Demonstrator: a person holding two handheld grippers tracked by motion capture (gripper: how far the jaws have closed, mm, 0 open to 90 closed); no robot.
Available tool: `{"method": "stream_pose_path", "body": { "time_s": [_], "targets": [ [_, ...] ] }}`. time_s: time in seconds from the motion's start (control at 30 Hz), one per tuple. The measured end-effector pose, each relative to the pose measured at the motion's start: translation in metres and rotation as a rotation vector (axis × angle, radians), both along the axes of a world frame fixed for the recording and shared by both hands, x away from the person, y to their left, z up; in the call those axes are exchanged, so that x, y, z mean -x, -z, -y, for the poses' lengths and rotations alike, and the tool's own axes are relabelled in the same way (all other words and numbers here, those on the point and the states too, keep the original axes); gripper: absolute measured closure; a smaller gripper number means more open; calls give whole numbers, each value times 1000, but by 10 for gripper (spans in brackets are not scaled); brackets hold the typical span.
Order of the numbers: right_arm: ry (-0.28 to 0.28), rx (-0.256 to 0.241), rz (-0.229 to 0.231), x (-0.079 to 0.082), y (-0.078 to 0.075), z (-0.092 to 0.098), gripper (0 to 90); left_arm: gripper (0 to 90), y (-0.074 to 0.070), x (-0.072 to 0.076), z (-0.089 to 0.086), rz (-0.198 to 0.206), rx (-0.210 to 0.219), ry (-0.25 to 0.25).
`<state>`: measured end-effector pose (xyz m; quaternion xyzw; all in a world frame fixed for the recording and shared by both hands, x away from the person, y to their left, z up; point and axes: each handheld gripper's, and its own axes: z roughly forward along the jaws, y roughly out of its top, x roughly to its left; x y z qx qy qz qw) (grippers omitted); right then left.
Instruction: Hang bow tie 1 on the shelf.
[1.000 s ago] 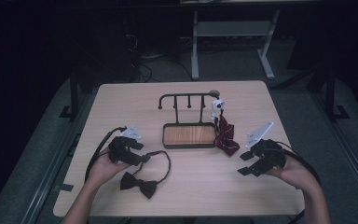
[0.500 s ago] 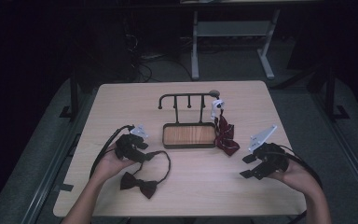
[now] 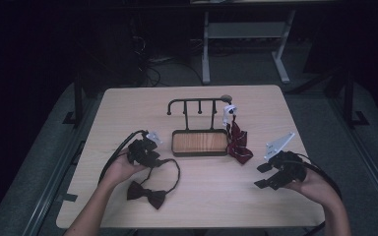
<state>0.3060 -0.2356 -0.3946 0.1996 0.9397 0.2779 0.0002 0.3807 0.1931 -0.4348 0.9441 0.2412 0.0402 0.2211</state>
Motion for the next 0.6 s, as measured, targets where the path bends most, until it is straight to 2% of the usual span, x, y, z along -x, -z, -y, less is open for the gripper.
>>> {"method": "stream_pose_path", "body": {
  "time_s": [0.3, 0.6],
  "targets": [
    [5, -1, 9, 0, -1, 2, 409, 801, 3, -1, 7, 5, -44, 8],
    [8, -7, 19, 0, -2, 4, 406, 851, 1, -4, 12, -7, -66, 30]
  ]
}}
